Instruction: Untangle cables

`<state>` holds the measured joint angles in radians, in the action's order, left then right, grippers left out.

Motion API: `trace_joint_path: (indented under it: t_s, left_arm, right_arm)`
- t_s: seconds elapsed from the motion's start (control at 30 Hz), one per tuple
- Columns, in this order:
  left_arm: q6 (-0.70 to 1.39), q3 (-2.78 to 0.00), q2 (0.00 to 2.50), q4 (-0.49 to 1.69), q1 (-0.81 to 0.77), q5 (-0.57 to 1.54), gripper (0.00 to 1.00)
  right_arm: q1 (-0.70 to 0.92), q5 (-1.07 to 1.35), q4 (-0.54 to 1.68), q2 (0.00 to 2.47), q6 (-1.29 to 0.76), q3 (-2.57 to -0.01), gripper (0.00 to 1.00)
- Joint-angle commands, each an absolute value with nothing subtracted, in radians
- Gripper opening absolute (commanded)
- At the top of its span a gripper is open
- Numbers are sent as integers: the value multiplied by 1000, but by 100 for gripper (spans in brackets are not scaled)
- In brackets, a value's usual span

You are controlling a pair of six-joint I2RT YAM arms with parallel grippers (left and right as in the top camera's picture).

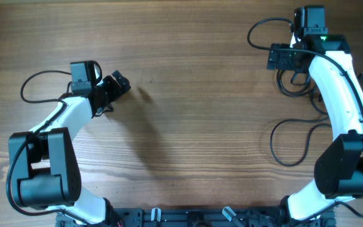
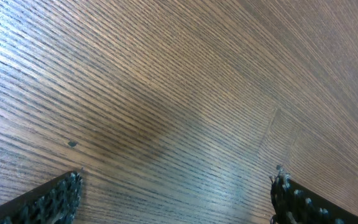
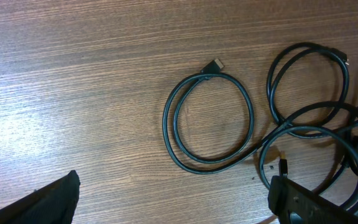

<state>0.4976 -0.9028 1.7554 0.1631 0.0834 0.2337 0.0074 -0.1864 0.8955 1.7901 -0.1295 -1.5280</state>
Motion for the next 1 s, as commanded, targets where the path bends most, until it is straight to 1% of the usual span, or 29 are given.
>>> trace_joint_path:
  t_s: [0.0, 0.67, 0.97]
  left_arm:
    - [478, -901, 1741, 161, 81, 245, 100]
    - [478, -901, 1741, 162, 81, 245, 100]
    - [478, -901, 1741, 162, 81, 245, 100]
  right_arm:
    - [6, -175, 890, 1777, -131, -1543, 100]
    - [6, -175, 890, 1772, -131, -1543, 100]
    - [8, -175, 890, 1568, -131, -1543, 100]
